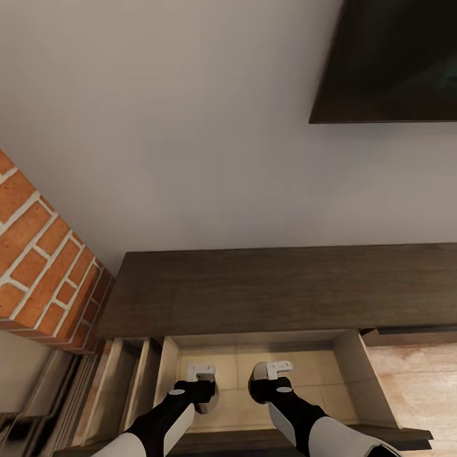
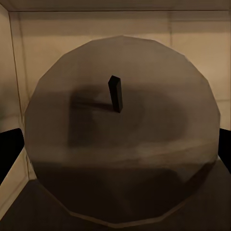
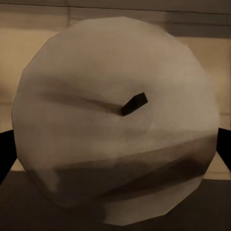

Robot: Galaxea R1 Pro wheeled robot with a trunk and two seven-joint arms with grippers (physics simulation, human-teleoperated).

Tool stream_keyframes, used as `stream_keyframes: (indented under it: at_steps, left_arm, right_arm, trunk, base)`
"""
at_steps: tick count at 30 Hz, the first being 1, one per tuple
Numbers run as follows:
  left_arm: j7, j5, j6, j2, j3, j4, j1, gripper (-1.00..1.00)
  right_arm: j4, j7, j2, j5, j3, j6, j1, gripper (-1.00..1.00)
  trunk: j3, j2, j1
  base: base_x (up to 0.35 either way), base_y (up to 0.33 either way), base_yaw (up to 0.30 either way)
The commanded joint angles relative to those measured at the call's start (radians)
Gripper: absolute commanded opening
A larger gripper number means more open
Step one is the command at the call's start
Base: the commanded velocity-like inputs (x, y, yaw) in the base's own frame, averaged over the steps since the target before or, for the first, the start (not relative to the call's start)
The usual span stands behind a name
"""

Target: Place each of the two pumpkins and all three candles from the living room inside a cabinet in the living room (use any cabinet), then make sure every cabinet is closed, and position the cauldron so it is next to a table in the living room.

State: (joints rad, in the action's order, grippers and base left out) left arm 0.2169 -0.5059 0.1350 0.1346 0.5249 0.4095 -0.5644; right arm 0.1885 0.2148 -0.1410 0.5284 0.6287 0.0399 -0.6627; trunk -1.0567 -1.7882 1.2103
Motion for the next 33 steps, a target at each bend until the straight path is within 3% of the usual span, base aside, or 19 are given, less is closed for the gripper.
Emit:
stream_keyframes:
  at_steps: [1,17,33]
  left_arm:
    - [-0.002,0.000,-0.005,-0.006,-0.001,0.002,0.002,-1.00]
    - [-0.001,-0.001,-0.011,-0.006,0.002,0.036,0.021,-1.00]
    - [0.005,0.004,-0.001,-0.006,0.002,0.052,0.021,-1.00]
  right_arm:
    - [-0.002,0.006,-0.006,0.001,0.000,0.004,-0.001,-1.00]
    - [0.002,0.001,-0.002,-0.009,0.001,0.012,0.000,-1.00]
    - [0.005,0.005,-0.012,-0.072,0.004,0.013,0.000,-1.00]
  trunk:
    - [0.000,0.000,0.000]
    - [0.000,0.000,0.000]
    - [-0.007,0.000,0.000]
  base:
    - [0.000,0.000,0.000]
    - [-0.080,0.000,0.000]
    - [0.000,0.000,0.000]
